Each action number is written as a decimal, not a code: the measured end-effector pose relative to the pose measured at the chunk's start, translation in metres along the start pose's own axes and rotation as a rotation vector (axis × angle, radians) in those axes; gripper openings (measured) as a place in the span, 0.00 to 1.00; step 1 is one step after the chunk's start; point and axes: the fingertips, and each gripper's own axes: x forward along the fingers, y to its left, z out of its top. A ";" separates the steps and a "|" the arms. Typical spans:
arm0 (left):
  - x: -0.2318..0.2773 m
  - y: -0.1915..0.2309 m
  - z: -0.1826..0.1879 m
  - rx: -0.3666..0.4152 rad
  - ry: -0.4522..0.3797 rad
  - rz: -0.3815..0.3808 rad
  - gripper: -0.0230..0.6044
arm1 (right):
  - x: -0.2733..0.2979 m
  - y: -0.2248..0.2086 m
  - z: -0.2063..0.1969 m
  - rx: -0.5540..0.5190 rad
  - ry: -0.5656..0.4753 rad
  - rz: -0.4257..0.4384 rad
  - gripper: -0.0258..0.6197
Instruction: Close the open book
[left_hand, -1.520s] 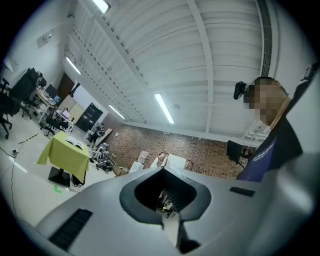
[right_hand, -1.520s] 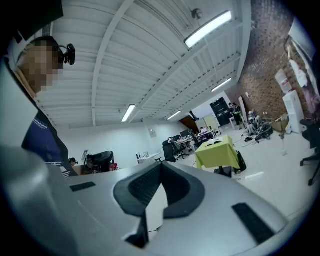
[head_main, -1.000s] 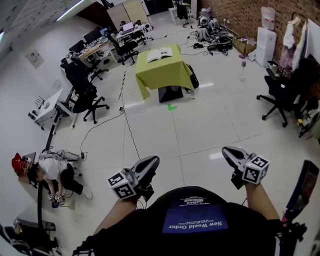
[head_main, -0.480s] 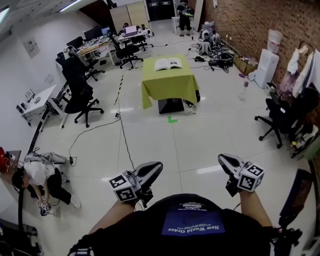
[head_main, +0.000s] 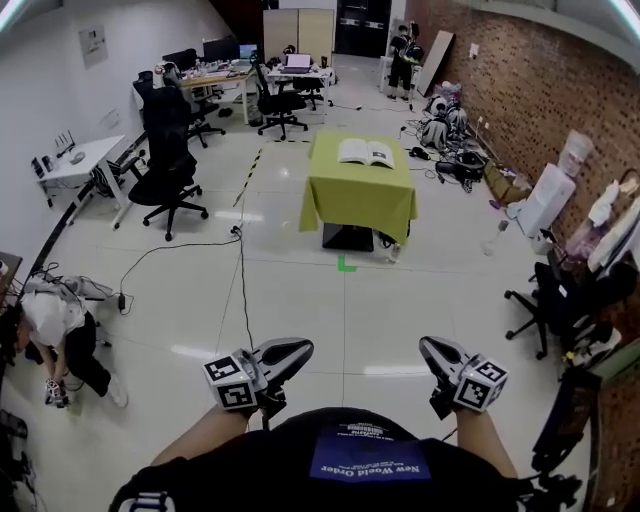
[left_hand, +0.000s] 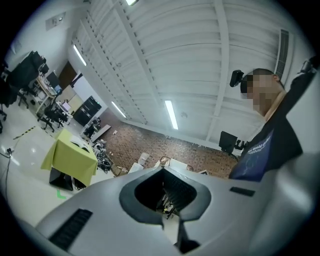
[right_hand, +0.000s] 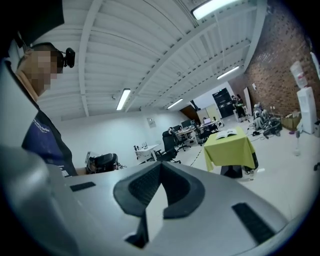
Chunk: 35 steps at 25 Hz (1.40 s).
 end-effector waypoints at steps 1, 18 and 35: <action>0.001 0.008 0.000 -0.001 -0.002 0.006 0.05 | 0.007 -0.007 0.000 0.004 0.003 0.004 0.02; 0.172 0.098 0.042 0.073 -0.106 0.186 0.05 | 0.076 -0.202 0.086 -0.033 0.000 0.251 0.02; 0.252 0.236 0.087 0.029 -0.021 0.040 0.05 | 0.161 -0.301 0.133 -0.021 -0.020 0.106 0.02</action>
